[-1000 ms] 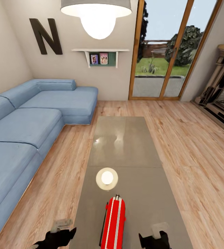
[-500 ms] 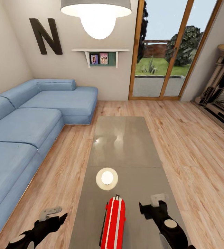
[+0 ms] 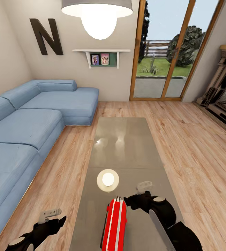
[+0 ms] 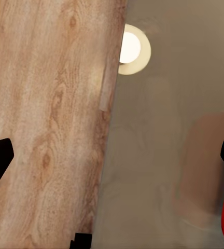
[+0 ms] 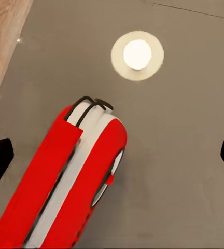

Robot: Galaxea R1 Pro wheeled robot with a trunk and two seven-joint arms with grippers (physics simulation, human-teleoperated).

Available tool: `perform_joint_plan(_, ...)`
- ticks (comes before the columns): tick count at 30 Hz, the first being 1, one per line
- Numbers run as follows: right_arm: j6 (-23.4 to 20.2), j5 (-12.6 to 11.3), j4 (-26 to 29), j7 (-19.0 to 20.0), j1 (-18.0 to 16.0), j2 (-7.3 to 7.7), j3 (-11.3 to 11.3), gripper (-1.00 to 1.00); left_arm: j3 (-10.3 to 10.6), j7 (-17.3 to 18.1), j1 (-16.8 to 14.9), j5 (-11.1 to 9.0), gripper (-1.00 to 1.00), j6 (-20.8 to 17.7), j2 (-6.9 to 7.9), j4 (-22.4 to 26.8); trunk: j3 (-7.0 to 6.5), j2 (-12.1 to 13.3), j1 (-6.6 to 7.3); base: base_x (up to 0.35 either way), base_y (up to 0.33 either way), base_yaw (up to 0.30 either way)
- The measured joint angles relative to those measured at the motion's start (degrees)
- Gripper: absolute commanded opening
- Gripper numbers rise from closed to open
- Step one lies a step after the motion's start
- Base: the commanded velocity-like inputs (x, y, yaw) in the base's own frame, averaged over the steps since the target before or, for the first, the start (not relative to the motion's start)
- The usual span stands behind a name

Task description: Turn on the radio receiver that's on the table in the living room.

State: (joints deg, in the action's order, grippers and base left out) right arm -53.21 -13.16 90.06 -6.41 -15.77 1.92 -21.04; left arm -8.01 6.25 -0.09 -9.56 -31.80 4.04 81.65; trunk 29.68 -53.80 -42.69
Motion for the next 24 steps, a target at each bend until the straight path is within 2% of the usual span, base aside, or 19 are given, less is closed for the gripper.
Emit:
perform_joint_plan(3, 1.18, 0.06, 0.02, 0.27, -0.16, -0.54, 0.17, 1.00, -0.06, -0.01, 0.00, 0.09, 1.00, -0.01, 0.00, 0.00, 0.00, 0.00, 0.00, 0.000, 0.000, 0.000)
perform_joint_plan(9, 2.20, 0.03, 0.03, 0.60, -0.22, -0.57, 0.21, 1.00, 0.00, -0.01, 0.00, 0.12, 1.00, -0.01, 0.00, 0.00, 0.00, 0.00, 0.00, 0.000, 0.000, 0.000)
perform_joint_plan(10, 1.88, -0.30, -0.30, 0.28, -0.54, -0.61, -0.11, 1.00, 0.11, 0.13, 0.00, -0.22, 1.00, 0.28, -0.32, -0.17, 0.00, 0.00, 0.00, 0.000, 0.000, 0.000)
perform_joint_plan(15, 0.29, -2.02, -1.90, -1.32, -2.14, -1.18, -1.72, 1.00, -0.01, 0.16, -0.06, -0.75, 1.00, -0.16, -0.03, -0.18, 0.00, 0.00, 0.00, 0.000, 0.000, 0.000)
perform_joint_plan(17, 0.87, -2.75, -1.94, -0.67, -2.14, -1.29, -2.37, 1.00, -0.05, 0.16, -0.08, -1.27, 1.00, -0.37, 0.11, -0.17, 0.00, 0.00, 0.00, 0.000, 0.000, 0.000)
perform_joint_plan(19, 1.51, -3.38, -1.83, -0.03, -1.49, -1.10, -1.72, 1.00, -0.07, 0.17, -0.08, -1.91, 1.00, -0.48, 0.21, -0.17, 0.00, 0.00, 0.00, 0.000, 0.000, 0.000)
perform_joint_plan(24, 3.08, -2.77, -1.75, 1.57, 0.11, -0.73, -0.74, 1.00, -0.08, 0.17, -0.09, -2.58, 1.00, -0.54, 0.26, -0.17, 0.00, 0.00, 0.00, 0.000, 0.000, 0.000)
